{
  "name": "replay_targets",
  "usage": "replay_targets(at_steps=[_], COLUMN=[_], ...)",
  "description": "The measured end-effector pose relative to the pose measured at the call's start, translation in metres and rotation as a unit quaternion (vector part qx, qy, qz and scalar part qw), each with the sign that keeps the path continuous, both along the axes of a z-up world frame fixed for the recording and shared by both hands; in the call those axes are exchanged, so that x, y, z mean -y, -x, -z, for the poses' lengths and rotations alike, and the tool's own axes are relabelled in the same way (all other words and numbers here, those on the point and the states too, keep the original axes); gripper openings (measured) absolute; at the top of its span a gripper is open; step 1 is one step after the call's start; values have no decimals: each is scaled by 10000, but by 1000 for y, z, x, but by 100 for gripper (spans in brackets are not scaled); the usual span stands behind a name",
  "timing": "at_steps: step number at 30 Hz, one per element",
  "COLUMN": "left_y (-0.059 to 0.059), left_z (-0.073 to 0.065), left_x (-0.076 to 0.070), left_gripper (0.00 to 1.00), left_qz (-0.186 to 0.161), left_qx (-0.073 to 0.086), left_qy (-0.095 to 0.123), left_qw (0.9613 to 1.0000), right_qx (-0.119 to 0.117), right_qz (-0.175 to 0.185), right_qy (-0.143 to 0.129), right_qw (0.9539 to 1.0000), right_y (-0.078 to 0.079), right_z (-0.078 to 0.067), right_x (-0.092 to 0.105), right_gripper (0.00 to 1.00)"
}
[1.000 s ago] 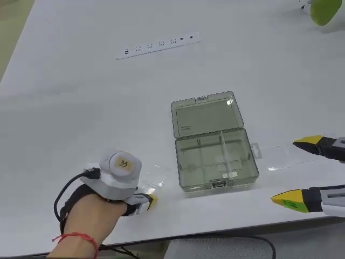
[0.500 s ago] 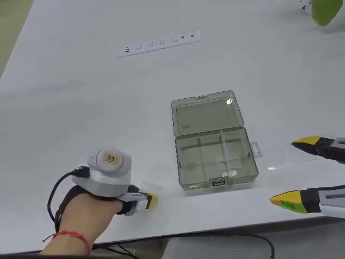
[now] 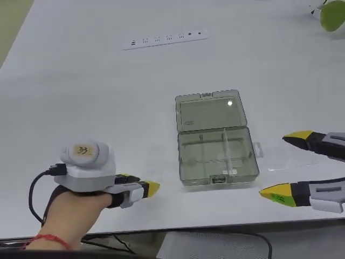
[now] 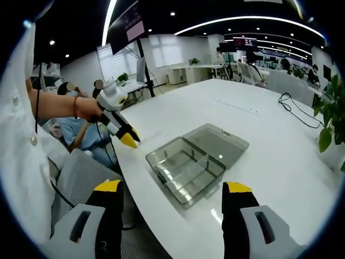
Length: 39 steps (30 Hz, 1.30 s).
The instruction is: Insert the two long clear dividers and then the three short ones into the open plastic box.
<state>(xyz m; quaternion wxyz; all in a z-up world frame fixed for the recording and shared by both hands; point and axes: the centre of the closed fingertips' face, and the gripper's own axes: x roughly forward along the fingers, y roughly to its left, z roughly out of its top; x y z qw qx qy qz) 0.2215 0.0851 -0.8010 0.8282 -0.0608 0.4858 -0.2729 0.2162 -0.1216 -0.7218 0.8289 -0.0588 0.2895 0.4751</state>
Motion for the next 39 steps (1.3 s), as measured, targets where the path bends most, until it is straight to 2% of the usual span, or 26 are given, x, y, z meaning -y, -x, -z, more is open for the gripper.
replay_targets(at_steps=[5,6,8,9,14,16,18,21,23,26,32,39], left_y=[-3,-3,-4,-4,-5,-6,-6,-8,-9,-9,-10,-11], left_z=[-20,-22,-37,-41,-65,-75,-80,-90,-93,-100,-105,-107], left_x=[12,13,23,26,45,55,62,73,77,86,94,98], left_gripper=[30,30,30,30,30,30,30,30,30,30,30,30], left_qz=[-114,-118,-103,-102,-52,-12,48,125,132,147,246,370], left_qx=[234,249,436,473,720,807,866,978,1019,1092,1180,1253], left_qy=[371,388,602,671,972,1142,1205,1366,1412,1561,1624,1546], left_qw=[9990,9989,9972,9966,9926,9902,9889,9857,9846,9816,9793,9793], right_qx=[40,56,64,73,132,51,-19,-262,-287,-488,-718,-842], right_qz=[-73,-100,-115,-118,11,159,309,640,688,870,991,1240], right_qy=[-91,-125,-178,-217,-593,-759,-867,-1152,-1183,-1245,-1274,-1316], right_qw=[9999,9999,9998,9997,9982,9970,9958,9909,9902,9872,9843,9799], right_y=[-3,-3,-5,-5,-13,-17,-22,-27,-28,-29,-28,-31], right_z=[-13,-17,-22,-25,-47,-53,-57,-62,-62,-57,-49,-46], right_x=[-17,-21,-28,-31,-53,-61,-66,-74,-78,-82,-93,-94], right_gripper=[72,71,69,67,57,52,48,39,36,31,23,14])
